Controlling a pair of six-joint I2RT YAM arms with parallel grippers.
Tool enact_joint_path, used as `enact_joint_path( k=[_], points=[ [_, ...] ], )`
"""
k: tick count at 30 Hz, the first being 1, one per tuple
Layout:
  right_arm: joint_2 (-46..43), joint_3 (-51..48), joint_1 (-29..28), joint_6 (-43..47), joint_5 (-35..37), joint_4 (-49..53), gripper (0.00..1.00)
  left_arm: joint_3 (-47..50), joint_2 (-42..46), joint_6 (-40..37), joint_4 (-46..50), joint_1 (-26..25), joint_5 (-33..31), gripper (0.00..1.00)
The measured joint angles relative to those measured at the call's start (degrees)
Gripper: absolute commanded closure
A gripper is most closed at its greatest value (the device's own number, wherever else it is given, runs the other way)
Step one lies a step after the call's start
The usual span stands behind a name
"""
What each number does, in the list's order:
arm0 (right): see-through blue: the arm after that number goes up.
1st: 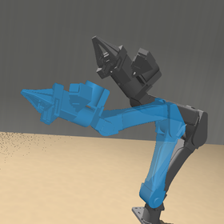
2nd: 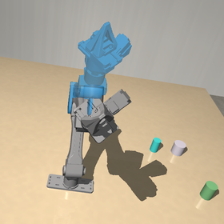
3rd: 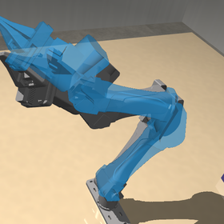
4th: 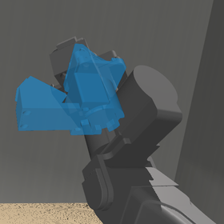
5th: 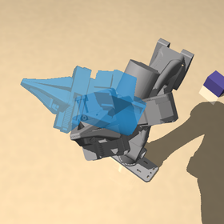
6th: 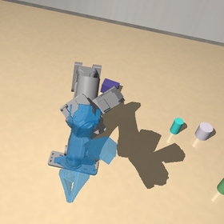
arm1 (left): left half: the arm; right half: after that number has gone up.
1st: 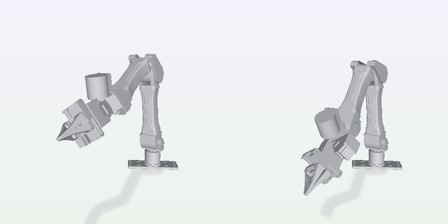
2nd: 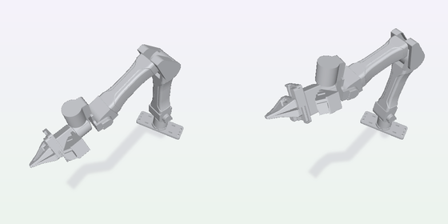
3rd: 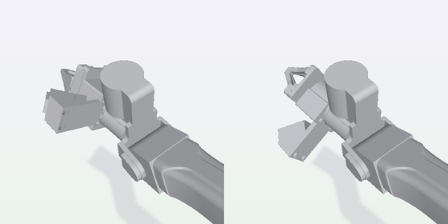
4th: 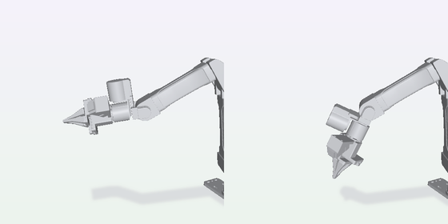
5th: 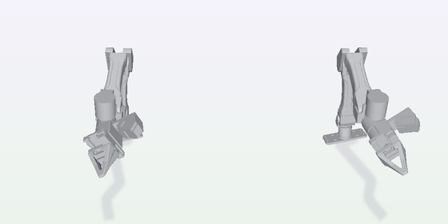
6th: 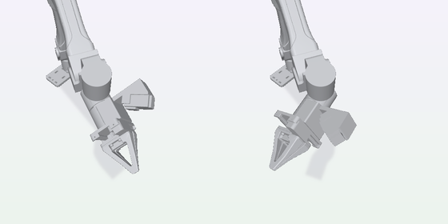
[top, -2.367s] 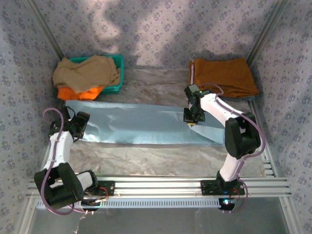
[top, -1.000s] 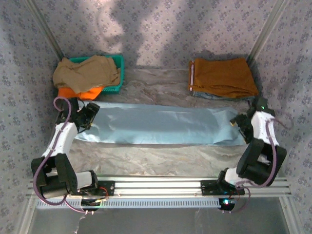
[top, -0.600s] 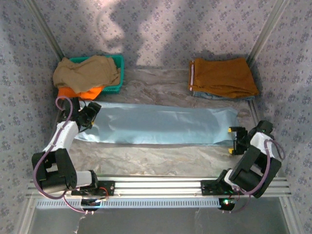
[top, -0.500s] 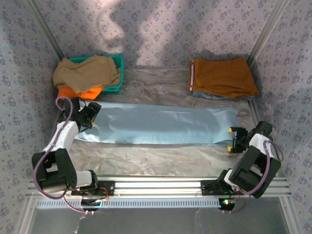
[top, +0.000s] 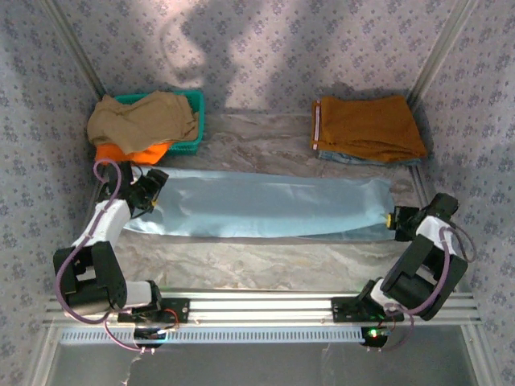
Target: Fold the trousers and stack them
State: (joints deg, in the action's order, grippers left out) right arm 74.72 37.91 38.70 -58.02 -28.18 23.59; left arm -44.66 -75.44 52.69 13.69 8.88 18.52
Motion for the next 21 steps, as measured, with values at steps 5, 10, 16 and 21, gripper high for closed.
enact_joint_path(
  k=[5, 10, 16, 21],
  points=[
    [-0.7, 9.8, -6.0, 4.6, 4.9, 6.6, 1.0, 0.0, 0.0, 0.0, -0.2, 0.0, 0.2, 0.22],
    [-1.3, 20.9, -22.1, 11.3, 14.6, 10.9, 1.0, 0.0, 0.0, 0.0, -0.2, 0.0, 0.3, 0.22],
    [-0.4, 28.5, -33.7, 21.0, 29.5, 20.2, 1.0, 0.0, 0.8, 0.0, -0.2, 0.0, 0.4, 0.22],
    [3.2, 33.1, -33.7, 27.9, 38.6, 23.9, 1.0, 0.0, 1.1, 0.4, -0.2, 0.0, 0.6, 0.22]
  ],
)
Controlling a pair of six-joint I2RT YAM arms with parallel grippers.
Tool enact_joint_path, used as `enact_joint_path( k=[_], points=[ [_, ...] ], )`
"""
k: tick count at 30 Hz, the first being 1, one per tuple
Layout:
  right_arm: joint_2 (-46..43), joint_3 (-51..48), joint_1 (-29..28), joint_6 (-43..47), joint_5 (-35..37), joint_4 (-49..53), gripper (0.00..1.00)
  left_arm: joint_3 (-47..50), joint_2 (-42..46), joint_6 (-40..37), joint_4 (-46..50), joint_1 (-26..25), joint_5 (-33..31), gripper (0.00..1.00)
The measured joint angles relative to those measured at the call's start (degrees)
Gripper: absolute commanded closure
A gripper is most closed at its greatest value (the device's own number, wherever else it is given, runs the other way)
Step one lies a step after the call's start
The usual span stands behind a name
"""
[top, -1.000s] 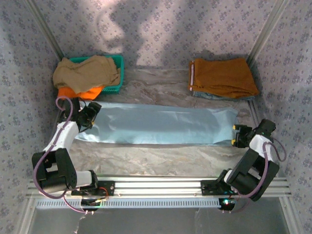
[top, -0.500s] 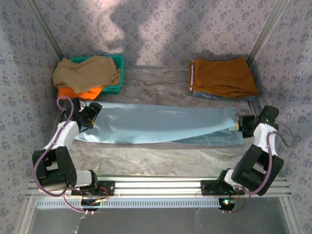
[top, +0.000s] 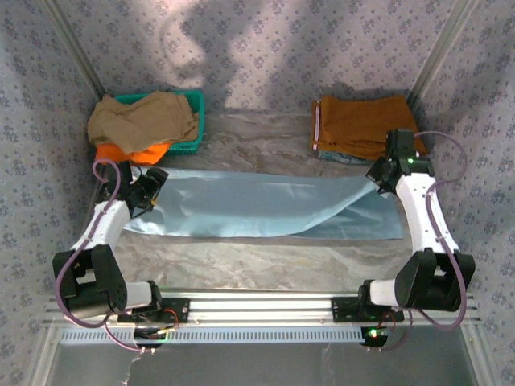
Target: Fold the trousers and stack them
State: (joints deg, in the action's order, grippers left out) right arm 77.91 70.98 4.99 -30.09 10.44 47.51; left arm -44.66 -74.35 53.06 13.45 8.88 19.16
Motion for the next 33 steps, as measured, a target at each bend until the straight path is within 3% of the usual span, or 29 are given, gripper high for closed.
enact_joint_path(
  k=[4, 7, 15, 22, 26, 30, 31, 33],
  points=[
    [4.9, 3.1, -0.5, 4.3, 3.3, 0.2, 1.0, 0.0, 0.1, 0.2, 0.0, 0.0, 0.5, 0.22],
    [7.3, 4.4, -3.9, 7.1, 4.7, -0.2, 1.0, 0.1, 0.3, 0.2, 0.0, 0.0, 0.7, 0.22],
    [12.7, 4.0, -25.7, 15.9, 4.8, -0.9, 1.0, 0.3, 1.2, 0.2, 0.0, 0.0, 1.0, 0.22],
    [26.9, 6.0, -41.9, 22.9, 1.8, 1.8, 1.0, 0.7, 1.2, 0.2, 0.0, 0.0, 1.0, 0.22],
    [34.7, 9.4, -47.4, 25.0, 2.8, 5.5, 1.0, 0.7, 1.2, 0.2, 0.0, 0.0, 1.1, 0.22],
    [37.1, 11.8, -49.9, 25.3, 4.4, 8.1, 1.0, 0.7, 1.2, 0.2, 0.0, 0.0, 1.2, 0.22],
    [37.1, 12.1, -50.1, 25.3, 4.4, 8.5, 0.92, 0.7, 1.2, 0.2, 0.0, 0.0, 1.2, 0.22],
    [37.1, 13.2, -50.0, 24.9, 4.3, 9.8, 0.67, 0.7, 1.2, 0.2, 0.0, 0.0, 1.2, 0.22]
  ],
)
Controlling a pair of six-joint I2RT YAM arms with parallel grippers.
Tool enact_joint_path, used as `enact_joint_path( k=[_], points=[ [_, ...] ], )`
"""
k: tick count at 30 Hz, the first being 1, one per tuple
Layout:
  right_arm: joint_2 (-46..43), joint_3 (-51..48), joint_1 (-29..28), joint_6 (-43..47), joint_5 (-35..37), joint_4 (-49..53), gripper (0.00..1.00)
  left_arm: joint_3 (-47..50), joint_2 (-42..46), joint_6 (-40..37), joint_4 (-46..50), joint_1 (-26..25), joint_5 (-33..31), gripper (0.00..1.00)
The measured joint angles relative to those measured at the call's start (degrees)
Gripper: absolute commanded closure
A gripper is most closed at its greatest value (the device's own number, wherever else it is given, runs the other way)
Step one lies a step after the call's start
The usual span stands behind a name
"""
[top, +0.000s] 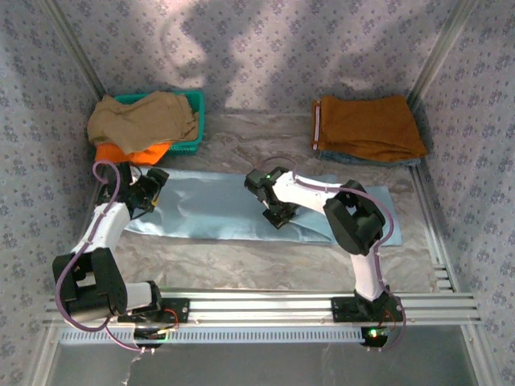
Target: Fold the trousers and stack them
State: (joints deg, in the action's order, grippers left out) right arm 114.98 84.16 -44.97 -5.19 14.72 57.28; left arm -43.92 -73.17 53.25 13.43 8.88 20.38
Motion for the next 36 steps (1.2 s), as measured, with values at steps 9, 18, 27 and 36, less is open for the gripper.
enact_joint_path(
  k=[9, 18, 27, 36],
  points=[
    [-6.6, 7.8, 1.9, -2.9, -5.1, 4.3, 0.36, 0.0, 0.0, 0.0, 0.0, 0.0, 0.0, 0.22],
    [2.2, 24.7, 9.4, -11.8, -1.8, 10.0, 0.35, 0.0, 0.0, 0.0, 0.0, 0.0, 0.0, 0.22],
    [13.9, 29.6, 9.7, -18.6, -2.1, 13.1, 0.36, 0.0, 0.0, 0.0, 0.0, 0.0, 0.0, 0.22],
    [17.4, 30.7, 10.8, -23.5, -2.8, 13.2, 0.71, 0.0, 0.0, 0.0, 0.0, 0.0, 0.0, 0.22]
  ],
)
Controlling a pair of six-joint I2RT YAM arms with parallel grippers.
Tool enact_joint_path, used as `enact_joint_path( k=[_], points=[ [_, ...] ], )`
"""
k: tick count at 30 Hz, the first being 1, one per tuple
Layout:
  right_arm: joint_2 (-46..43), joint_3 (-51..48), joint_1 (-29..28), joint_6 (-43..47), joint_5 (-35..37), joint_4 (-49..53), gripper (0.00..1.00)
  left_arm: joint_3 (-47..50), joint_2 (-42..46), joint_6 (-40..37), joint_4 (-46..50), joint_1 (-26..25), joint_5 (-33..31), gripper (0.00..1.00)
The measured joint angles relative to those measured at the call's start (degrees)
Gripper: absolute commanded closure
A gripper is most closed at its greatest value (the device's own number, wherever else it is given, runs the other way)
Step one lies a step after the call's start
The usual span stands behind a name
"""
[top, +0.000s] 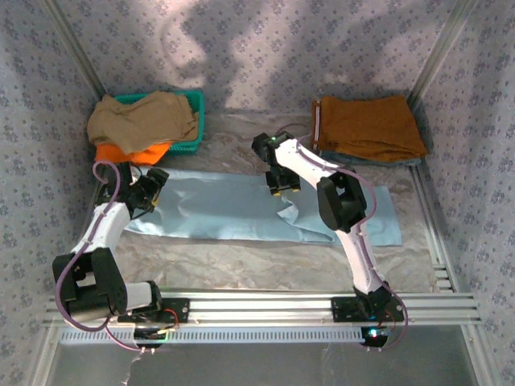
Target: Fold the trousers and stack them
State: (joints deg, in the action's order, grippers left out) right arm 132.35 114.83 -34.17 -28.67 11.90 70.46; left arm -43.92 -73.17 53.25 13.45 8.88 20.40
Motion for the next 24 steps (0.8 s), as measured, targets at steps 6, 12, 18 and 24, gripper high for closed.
enact_joint_path(
  k=[6, 12, 18, 24],
  points=[
    [0.5, 0.0, 0.2, -1.9, 0.7, 0.1, 1.0, 0.0, 0.0, 0.0, 0.0, 0.0, 0.0, 0.22],
    [-2.2, -2.6, 0.3, -2.0, 2.0, -0.2, 1.0, 0.0, 0.0, 0.0, 0.0, 0.0, 0.0, 0.22],
    [-13.6, -9.6, 3.1, -1.4, 3.2, -0.7, 1.0, 0.0, 0.0, 0.0, 0.0, 0.0, 0.0, 0.22],
    [-17.8, -12.2, 6.0, -0.7, 1.9, -2.9, 0.94, 0.0, 0.0, 0.1, 0.0, 0.0, 0.7, 0.22]
  ],
)
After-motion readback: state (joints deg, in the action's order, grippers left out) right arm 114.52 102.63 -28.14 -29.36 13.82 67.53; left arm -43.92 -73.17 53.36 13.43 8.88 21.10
